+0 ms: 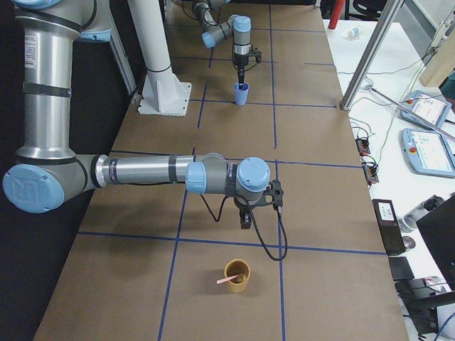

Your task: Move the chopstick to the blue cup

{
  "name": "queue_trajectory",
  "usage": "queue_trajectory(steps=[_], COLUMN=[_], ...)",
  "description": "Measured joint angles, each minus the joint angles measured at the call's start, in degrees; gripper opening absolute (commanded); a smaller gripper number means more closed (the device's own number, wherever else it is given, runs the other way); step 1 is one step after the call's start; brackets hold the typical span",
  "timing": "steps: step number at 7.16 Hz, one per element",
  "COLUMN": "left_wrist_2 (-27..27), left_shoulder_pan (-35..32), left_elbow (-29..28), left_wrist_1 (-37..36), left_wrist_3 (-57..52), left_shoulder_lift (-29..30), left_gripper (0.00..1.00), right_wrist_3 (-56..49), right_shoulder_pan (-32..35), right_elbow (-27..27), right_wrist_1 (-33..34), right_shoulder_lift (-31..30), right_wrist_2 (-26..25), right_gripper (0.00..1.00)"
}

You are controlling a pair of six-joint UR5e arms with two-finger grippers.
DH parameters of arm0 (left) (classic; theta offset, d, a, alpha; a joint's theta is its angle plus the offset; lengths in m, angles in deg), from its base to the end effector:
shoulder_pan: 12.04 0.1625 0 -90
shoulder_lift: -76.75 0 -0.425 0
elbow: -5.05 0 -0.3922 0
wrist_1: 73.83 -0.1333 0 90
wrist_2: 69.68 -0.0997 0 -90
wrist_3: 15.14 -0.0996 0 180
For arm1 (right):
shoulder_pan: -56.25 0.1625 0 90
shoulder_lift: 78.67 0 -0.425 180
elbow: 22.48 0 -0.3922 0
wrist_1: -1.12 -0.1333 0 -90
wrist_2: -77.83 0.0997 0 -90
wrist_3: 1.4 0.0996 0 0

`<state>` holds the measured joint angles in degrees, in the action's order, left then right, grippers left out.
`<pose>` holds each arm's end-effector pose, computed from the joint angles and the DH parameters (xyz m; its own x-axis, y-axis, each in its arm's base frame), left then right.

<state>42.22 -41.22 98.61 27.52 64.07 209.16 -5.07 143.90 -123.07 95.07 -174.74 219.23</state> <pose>0.5563 -0.4208 0.1603 0.4965 -0.0783 -0.8645 0.0869 0.9954 -0.0403 0.0371 -0.4483 0.6154 0.6191 -0.0972 0.7792 0.0808 0.9949 0.0600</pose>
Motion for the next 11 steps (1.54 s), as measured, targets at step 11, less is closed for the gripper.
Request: queue_trajectory(steps=[11], left_wrist_2=[-0.11], left_shoulder_pan=[-2.21], left_elbow=[3.59], left_wrist_1=[3.18], left_wrist_3=[3.93], left_shoulder_lift=[-2.06], left_gripper=[0.99], right_wrist_3=[-43.38], right_shoulder_pan=[12.35], right_elbow=[13.91], right_wrist_1=[0.12], right_shoulder_lift=[0.39], right_wrist_2=[-10.73], right_gripper=[0.70])
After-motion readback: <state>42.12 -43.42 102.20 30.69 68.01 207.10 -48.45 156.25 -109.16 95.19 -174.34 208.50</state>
